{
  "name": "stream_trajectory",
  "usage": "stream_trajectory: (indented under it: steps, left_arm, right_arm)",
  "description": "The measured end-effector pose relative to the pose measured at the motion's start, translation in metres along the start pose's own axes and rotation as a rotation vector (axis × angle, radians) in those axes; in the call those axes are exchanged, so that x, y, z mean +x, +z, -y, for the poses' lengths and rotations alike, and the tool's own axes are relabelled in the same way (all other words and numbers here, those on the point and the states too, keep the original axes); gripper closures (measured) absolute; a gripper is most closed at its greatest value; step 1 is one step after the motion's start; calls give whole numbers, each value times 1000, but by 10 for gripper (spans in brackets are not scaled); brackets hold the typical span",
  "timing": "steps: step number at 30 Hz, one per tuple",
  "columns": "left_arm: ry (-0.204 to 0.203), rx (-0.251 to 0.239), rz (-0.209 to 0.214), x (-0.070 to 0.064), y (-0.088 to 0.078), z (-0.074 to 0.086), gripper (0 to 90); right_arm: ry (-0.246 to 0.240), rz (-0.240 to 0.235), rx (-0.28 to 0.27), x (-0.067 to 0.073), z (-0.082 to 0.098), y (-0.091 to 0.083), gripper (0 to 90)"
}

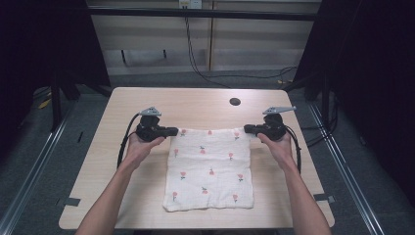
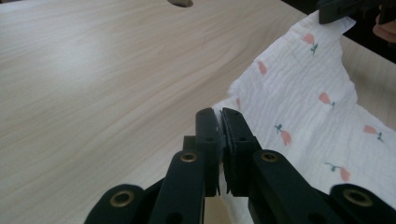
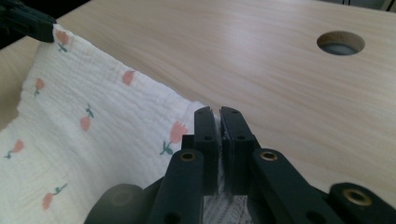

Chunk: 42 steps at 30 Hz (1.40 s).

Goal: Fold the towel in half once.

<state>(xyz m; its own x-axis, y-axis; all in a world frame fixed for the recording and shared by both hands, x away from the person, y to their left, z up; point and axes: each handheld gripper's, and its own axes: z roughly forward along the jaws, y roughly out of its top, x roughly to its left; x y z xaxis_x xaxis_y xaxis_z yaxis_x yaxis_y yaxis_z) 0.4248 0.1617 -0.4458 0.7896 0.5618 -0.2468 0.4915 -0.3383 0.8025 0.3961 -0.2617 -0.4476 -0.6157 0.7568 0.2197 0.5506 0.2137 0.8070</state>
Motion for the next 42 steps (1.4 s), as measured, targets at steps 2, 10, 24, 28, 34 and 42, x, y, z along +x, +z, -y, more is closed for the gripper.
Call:
stream_trajectory:
  steps: [2, 10, 24, 28, 34, 42]
  left_arm:
    - [14, -1, -7, -3, -1, -3, 862]
    - [49, -26, 11, -17, -14, -4, 862]
    - [76, -69, 40, -35, -37, 20, 861]
    - [80, -66, 52, -37, -43, 26, 862]
    - [104, -54, 59, -43, -49, 32, 862]
    - [125, -48, 89, -54, -56, 41, 861]
  right_arm:
    - [-1, -18, -40, 3, -5, -5, 859]
    - [-6, -36, -59, 15, -4, -26, 859]
    - [-28, -126, -72, 33, 9, -44, 856]
    - [-32, -138, -71, 38, 17, -50, 857]
    - [-21, -171, -67, 44, 31, -54, 857]
    - [-37, -216, -70, 57, 36, -66, 857]
